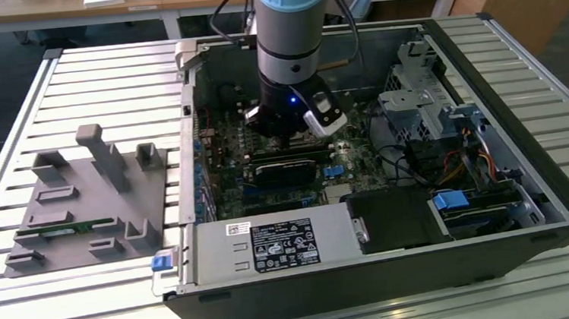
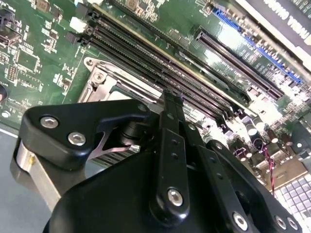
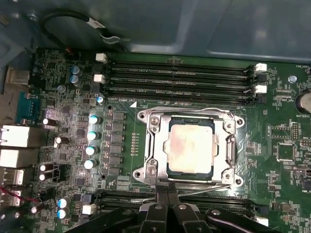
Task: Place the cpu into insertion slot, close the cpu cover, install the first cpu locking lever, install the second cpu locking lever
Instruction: 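Install the second cpu locking lever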
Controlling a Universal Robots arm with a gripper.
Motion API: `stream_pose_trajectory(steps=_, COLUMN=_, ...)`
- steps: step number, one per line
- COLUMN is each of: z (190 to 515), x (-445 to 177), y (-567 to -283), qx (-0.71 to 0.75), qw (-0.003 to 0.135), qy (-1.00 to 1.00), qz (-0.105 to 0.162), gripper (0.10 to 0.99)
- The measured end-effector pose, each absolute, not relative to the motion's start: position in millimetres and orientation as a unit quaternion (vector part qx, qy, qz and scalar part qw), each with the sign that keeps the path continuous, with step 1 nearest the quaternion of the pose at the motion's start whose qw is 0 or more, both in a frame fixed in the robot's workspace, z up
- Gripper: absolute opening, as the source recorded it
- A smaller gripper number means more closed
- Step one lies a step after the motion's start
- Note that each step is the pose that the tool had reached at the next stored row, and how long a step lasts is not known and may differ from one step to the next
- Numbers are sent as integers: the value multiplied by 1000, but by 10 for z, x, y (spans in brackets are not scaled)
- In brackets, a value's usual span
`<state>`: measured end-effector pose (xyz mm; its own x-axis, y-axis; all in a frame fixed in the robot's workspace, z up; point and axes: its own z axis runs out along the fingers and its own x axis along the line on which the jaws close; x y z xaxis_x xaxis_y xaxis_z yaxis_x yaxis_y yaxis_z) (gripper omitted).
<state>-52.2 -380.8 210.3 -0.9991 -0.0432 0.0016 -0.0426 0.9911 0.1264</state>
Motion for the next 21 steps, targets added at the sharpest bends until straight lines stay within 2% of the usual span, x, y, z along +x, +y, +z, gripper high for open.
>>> stream_pose_trajectory(steps=21, z=2078, x=-708, y=-3903, qx=22, qw=2, qy=-996, qz=-89, gripper=106)
